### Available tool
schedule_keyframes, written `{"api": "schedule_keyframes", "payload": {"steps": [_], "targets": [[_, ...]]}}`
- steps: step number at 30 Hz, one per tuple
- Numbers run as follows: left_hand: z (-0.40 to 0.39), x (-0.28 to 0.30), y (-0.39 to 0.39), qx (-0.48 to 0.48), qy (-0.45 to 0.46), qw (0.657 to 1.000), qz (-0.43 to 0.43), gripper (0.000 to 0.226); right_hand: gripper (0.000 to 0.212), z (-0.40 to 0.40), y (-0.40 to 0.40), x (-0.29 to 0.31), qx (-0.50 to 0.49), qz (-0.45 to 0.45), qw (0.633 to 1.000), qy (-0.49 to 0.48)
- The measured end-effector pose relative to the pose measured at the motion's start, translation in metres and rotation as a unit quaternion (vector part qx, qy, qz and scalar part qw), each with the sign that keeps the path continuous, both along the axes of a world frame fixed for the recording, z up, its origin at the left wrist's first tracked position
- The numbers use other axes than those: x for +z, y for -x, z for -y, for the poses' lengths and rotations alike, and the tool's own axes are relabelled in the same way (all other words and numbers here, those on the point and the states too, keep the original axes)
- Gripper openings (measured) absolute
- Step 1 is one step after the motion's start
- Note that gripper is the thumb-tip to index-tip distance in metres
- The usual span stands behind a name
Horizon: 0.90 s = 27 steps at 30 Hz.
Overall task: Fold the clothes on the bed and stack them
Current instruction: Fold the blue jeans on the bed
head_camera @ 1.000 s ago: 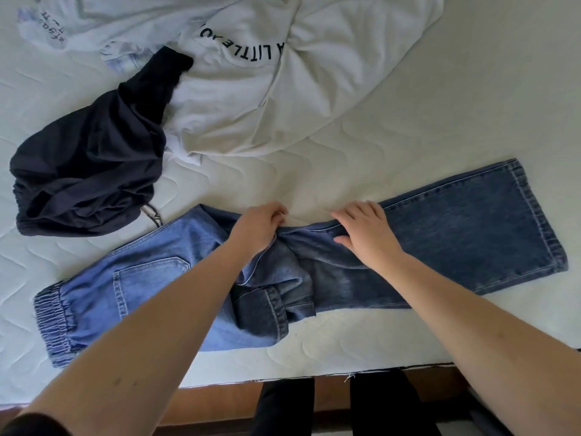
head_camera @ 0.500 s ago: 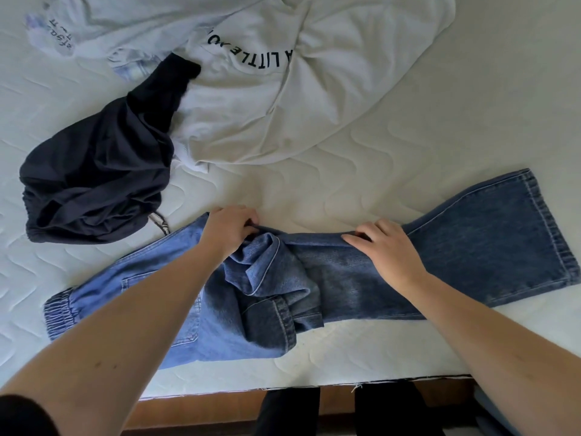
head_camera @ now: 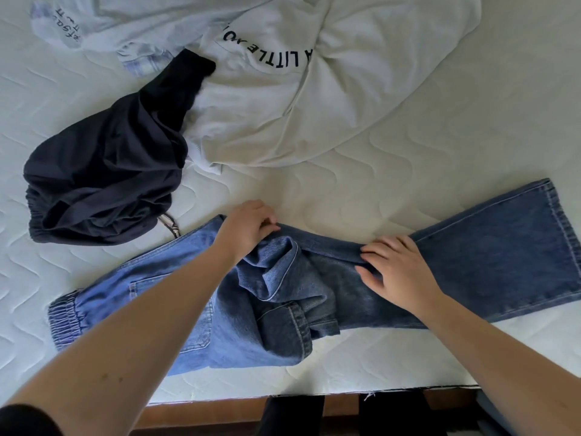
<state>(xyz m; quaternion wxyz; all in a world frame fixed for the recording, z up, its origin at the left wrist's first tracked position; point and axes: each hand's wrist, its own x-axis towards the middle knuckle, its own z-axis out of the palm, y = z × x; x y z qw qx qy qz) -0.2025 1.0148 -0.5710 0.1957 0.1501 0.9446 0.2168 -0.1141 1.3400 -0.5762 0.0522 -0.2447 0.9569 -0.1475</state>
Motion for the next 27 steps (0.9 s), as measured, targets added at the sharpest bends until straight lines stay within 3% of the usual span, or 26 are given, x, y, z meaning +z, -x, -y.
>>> {"api": "schedule_keyframes", "payload": {"steps": [3, 7, 13, 18, 23, 27], "targets": [[0.003, -0.002, -0.006, -0.071, 0.037, 0.996, 0.047, 0.026, 0.042, 0.032, 0.020, 0.007, -0.028, 0.084, 0.996, -0.004], [0.002, -0.005, -0.017, -0.036, 0.080, 0.996, 0.024, 0.037, 0.034, 0.065, 0.046, 0.003, -0.060, 0.189, 0.980, -0.032], [-0.008, -0.013, -0.019, -0.018, 0.116, 0.993, -0.001, 0.015, 0.020, 0.076, 0.050, 0.001, -0.040, 0.155, 0.984, -0.078], [-0.007, -0.014, -0.015, 0.003, 0.077, 0.997, -0.019, 0.016, 0.029, 0.069, 0.069, 0.008, -0.036, 0.158, 0.982, -0.098], [0.000, -0.010, 0.000, 0.011, 0.048, 0.998, -0.027, 0.012, 0.018, 0.077, 0.090, 0.008, -0.035, 0.156, 0.979, -0.128], [0.000, -0.014, 0.011, -0.046, 0.058, 0.997, -0.031, 0.012, 0.014, 0.075, 0.092, 0.003, -0.088, 0.210, 0.972, -0.055]]}}
